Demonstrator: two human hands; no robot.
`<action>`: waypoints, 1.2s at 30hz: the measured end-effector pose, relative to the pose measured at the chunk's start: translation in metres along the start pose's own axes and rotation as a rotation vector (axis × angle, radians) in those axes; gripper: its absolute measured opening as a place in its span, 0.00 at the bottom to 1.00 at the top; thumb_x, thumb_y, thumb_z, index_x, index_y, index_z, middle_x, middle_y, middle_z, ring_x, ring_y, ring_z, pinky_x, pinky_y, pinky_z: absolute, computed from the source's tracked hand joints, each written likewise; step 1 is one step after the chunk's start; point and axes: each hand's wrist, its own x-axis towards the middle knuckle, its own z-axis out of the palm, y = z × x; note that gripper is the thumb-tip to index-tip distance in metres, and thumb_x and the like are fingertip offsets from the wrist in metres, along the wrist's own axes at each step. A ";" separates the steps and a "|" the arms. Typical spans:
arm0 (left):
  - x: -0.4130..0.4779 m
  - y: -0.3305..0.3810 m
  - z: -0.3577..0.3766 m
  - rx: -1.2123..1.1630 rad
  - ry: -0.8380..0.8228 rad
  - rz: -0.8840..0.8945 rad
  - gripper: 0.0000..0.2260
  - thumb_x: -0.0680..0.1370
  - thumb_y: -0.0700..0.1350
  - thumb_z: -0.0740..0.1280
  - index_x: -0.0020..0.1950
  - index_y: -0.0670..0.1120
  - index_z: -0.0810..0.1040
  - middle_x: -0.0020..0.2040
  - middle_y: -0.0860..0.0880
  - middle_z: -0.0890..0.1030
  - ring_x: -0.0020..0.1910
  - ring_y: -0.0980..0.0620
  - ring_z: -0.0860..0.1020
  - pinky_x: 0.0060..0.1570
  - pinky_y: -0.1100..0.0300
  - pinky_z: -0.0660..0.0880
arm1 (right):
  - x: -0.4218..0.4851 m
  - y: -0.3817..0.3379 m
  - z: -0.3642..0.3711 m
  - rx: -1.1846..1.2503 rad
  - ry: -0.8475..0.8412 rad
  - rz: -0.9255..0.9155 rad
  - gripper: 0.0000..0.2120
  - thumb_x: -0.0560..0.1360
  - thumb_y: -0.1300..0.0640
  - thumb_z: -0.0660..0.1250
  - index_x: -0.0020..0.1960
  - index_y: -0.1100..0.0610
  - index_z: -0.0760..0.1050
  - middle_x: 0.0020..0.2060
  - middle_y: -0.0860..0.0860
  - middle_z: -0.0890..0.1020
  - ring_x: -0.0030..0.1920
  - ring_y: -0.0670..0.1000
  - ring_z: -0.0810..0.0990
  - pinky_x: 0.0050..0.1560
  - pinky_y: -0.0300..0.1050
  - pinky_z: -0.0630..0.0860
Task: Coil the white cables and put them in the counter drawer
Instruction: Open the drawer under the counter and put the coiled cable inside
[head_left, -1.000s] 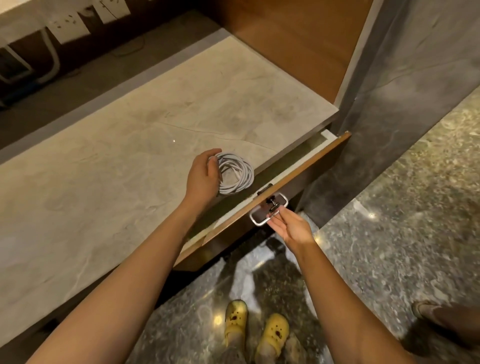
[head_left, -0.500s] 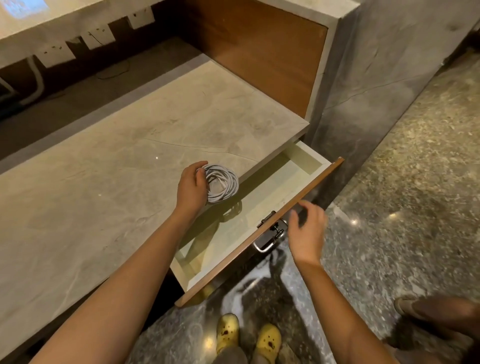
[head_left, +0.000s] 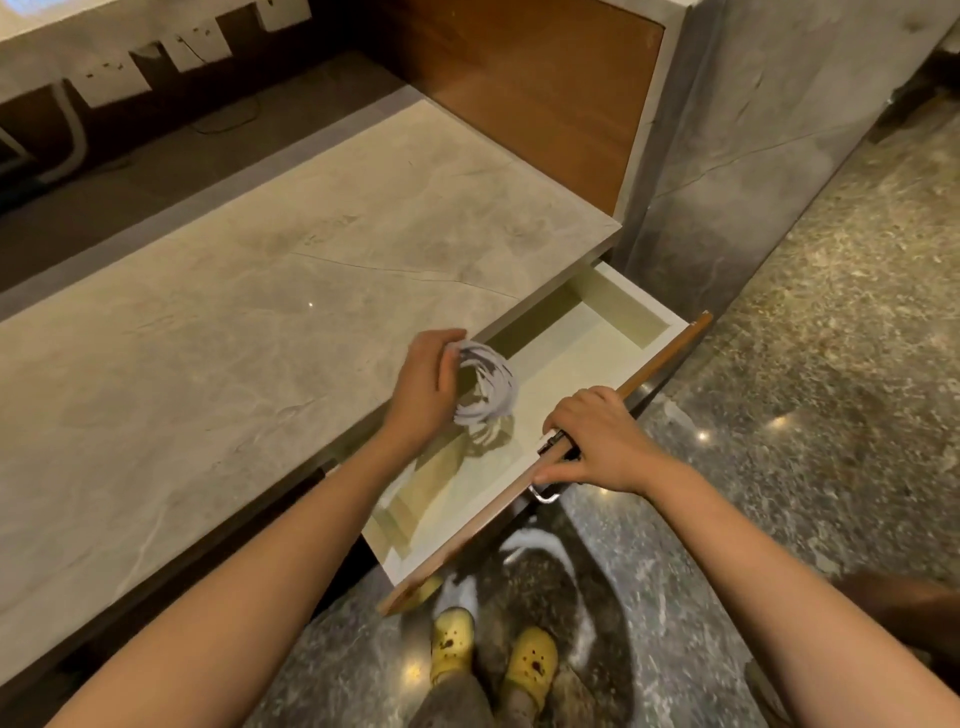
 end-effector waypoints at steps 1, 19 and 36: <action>-0.010 -0.001 0.010 0.001 -0.040 0.034 0.14 0.82 0.43 0.55 0.63 0.42 0.73 0.58 0.44 0.75 0.54 0.55 0.72 0.50 0.76 0.65 | -0.007 0.001 0.002 0.012 0.011 0.008 0.43 0.58 0.20 0.46 0.55 0.49 0.75 0.48 0.45 0.76 0.52 0.47 0.71 0.55 0.37 0.52; -0.064 -0.020 0.030 0.266 -0.526 -0.108 0.25 0.81 0.55 0.51 0.77 0.48 0.53 0.78 0.46 0.47 0.77 0.46 0.46 0.73 0.54 0.46 | -0.027 0.001 0.007 0.067 0.071 0.030 0.38 0.58 0.22 0.55 0.54 0.49 0.75 0.44 0.41 0.72 0.52 0.46 0.72 0.58 0.40 0.56; -0.086 -0.016 0.012 0.329 -0.482 0.100 0.27 0.82 0.48 0.54 0.77 0.50 0.44 0.78 0.51 0.46 0.76 0.56 0.45 0.72 0.63 0.42 | 0.012 -0.057 0.071 1.423 0.475 1.167 0.12 0.78 0.67 0.58 0.59 0.67 0.74 0.46 0.58 0.80 0.44 0.53 0.81 0.54 0.48 0.78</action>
